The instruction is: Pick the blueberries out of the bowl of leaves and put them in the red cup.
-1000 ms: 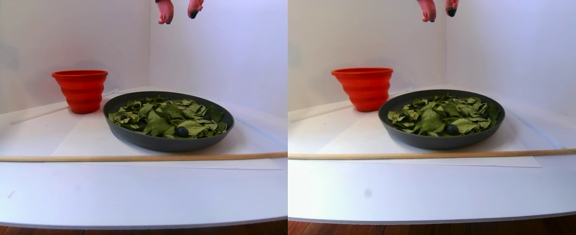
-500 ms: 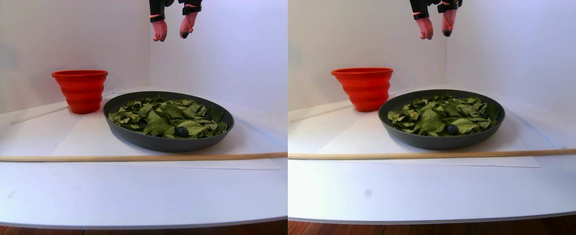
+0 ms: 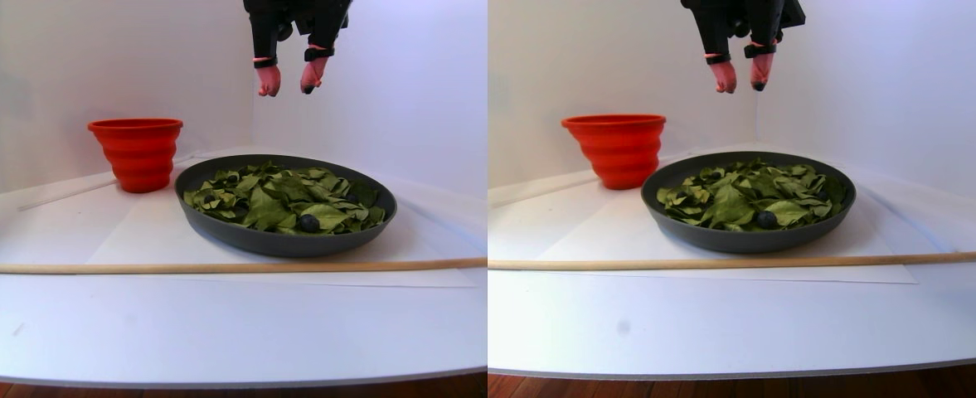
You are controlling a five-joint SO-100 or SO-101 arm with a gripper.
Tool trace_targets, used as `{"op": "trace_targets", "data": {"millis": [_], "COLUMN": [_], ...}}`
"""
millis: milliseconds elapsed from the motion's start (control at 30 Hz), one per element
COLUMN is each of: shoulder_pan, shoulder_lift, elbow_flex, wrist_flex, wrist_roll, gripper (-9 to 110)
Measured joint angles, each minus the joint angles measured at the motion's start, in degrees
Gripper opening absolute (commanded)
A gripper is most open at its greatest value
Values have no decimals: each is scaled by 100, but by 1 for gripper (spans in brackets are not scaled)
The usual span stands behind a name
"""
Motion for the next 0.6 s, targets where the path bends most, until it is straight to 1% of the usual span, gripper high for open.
{"op": "trace_targets", "data": {"millis": [600], "shoulder_pan": [-141], "shoulder_lift": [-1046], "elbow_flex": [0], "wrist_flex": [-844], "wrist_roll": [0], "gripper": [17]}}
